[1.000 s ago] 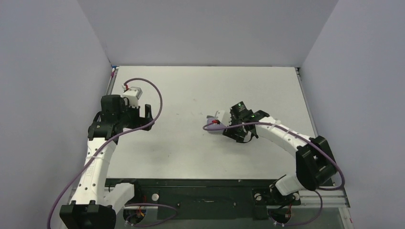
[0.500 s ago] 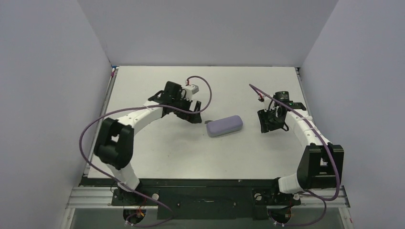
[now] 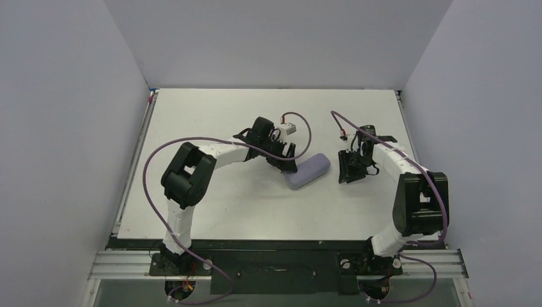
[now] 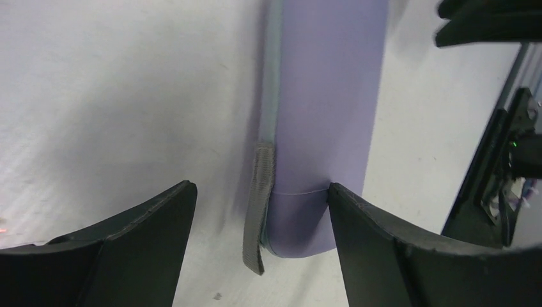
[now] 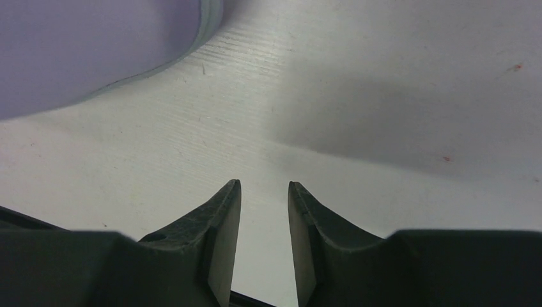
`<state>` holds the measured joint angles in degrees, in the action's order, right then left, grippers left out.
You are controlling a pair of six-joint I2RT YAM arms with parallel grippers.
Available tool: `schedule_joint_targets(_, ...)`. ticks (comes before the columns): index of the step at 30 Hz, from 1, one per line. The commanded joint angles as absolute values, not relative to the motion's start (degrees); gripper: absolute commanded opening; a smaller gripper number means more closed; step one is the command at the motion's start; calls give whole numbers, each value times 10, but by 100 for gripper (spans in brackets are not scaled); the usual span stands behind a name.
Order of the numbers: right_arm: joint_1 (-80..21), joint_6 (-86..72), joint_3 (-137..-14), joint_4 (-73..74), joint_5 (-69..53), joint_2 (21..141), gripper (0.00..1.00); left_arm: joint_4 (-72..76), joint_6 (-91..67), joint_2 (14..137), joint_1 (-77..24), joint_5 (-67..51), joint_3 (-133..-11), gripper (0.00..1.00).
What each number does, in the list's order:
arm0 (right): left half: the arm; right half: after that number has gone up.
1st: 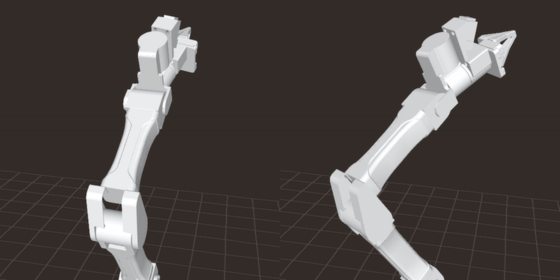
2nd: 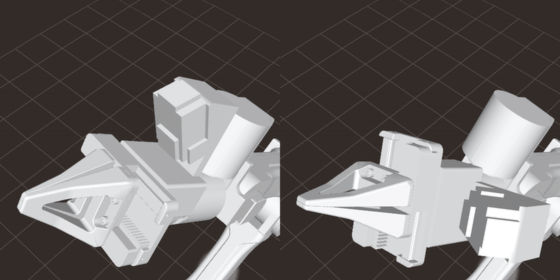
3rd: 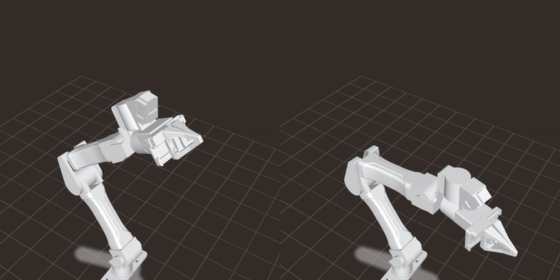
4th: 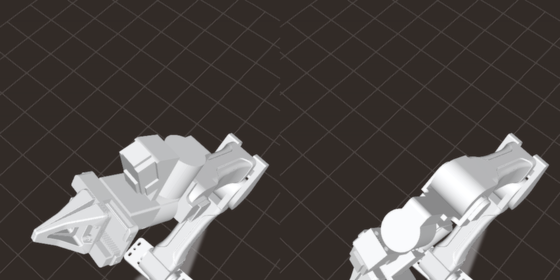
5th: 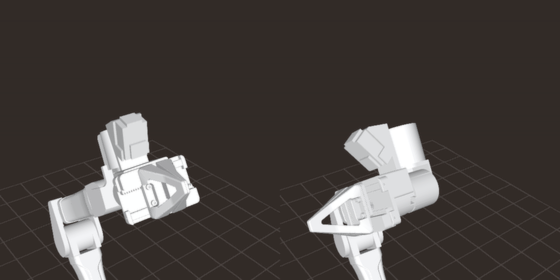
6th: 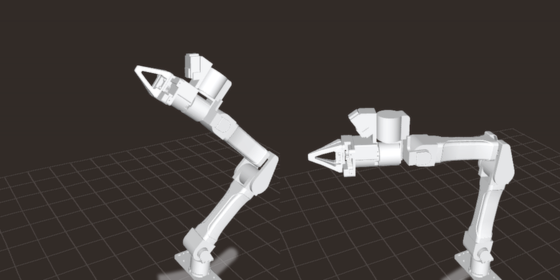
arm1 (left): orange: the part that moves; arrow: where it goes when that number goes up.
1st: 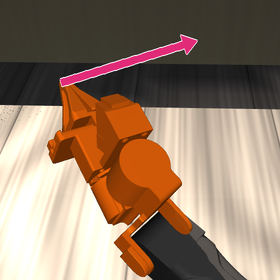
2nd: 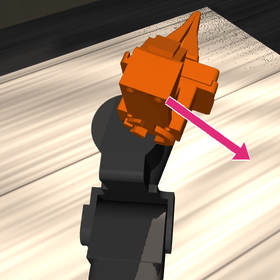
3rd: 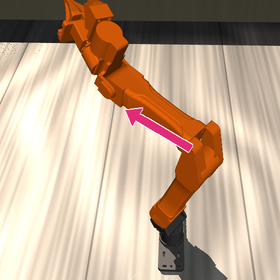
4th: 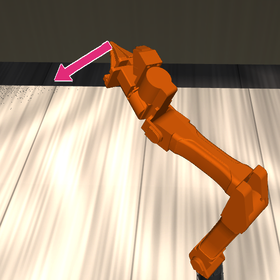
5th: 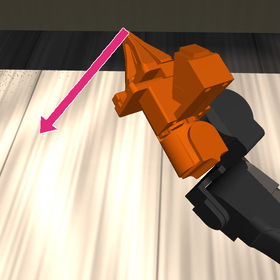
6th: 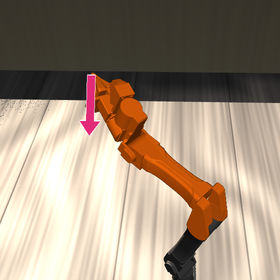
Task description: Open the umbrella
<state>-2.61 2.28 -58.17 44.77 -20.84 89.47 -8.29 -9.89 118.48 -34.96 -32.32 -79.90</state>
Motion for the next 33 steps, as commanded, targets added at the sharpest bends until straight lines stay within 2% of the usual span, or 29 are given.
schedule_joint_targets(1,-30,15,-601,430,-225,921,32,-35,-87,1124,-383,-385,-724,72)
schedule_joint_targets(6,-35,19,-607,435,-258,924,50,-13,-85,1064,-403,-413,-646,70)
schedule_joint_targets(9,-59,21,-612,437,-270,927,60,9,-100,1027,-393,-403,-616,76)
schedule_joint_targets(11,-81,21,-617,436,-275,930,63,43,-135,1001,-364,-383,-584,81)
schedule_joint_targets(15,-129,14,-621,419,-275,932,64,84,-132,932,-321,-299,-511,84)
schedule_joint_targets(21,-153,-12,-629,395,-286,962,63,111,-65,857,-356,-224,-439,82)
schedule_joint_targets(29,-171,-74,-626,355,-318,991,55,160,-69,803,-496,-162,-375,67)
schedule_joint_targets(33,-176,-67,-626,373,-332,978,53,165,-90,813,-502,-154,-367,60)
